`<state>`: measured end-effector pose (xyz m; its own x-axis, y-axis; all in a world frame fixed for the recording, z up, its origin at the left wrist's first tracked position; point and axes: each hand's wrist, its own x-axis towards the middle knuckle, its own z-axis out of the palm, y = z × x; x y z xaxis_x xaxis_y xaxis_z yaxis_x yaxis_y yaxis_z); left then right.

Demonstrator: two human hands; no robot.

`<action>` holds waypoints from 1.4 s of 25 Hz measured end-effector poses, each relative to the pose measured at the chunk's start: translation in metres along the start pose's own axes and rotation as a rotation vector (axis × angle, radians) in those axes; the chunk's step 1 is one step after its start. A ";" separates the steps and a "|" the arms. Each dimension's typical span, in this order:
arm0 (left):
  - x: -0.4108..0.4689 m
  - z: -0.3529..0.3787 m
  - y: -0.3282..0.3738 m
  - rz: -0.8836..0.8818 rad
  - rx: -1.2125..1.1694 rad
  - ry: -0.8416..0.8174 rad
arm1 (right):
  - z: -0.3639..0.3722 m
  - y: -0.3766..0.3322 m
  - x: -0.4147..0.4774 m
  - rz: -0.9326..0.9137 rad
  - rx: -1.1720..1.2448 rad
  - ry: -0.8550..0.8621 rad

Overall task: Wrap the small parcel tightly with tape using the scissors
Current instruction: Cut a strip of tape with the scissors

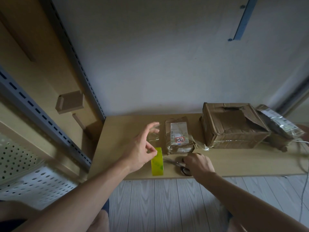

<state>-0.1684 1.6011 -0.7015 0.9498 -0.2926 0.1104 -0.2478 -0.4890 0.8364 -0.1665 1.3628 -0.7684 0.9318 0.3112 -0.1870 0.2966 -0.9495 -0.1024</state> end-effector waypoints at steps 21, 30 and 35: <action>-0.007 0.010 0.018 -0.002 -0.089 -0.108 | 0.018 -0.024 0.001 -0.151 0.769 0.069; -0.020 0.008 0.008 -0.032 -0.011 -0.079 | -0.029 -0.038 -0.009 -0.200 0.841 0.092; -0.029 0.011 0.004 -0.062 -0.057 -0.078 | -0.023 -0.042 -0.016 -0.164 0.842 0.112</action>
<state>-0.1992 1.5988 -0.7069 0.9446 -0.3278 0.0173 -0.1760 -0.4614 0.8696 -0.1895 1.3969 -0.7387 0.9190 0.3941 -0.0139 0.2163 -0.5331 -0.8179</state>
